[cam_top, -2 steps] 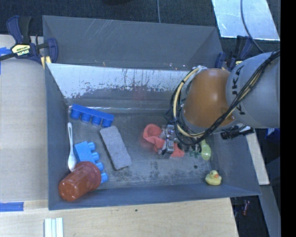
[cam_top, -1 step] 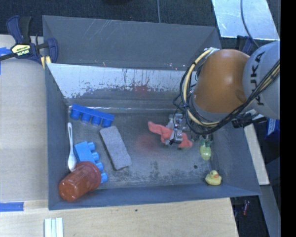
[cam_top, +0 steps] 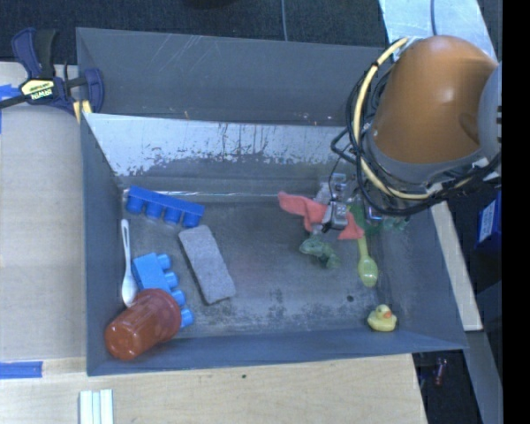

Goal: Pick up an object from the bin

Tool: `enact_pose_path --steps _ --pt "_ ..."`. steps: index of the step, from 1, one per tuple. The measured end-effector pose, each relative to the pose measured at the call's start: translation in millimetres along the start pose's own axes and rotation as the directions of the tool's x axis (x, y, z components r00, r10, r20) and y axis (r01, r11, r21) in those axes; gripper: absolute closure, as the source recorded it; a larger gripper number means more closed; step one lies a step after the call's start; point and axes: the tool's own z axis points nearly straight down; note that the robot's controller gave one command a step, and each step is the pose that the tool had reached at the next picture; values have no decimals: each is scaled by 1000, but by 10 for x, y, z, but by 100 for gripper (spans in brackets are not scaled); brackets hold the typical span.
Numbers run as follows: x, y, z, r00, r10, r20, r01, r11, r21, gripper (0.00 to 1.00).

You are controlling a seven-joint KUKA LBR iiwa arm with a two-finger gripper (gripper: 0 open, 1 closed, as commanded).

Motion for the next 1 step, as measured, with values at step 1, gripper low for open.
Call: enact_pose_path --steps 1 --pt "-116 -103 -376 1000 -14 2 14 1000 -1 100"
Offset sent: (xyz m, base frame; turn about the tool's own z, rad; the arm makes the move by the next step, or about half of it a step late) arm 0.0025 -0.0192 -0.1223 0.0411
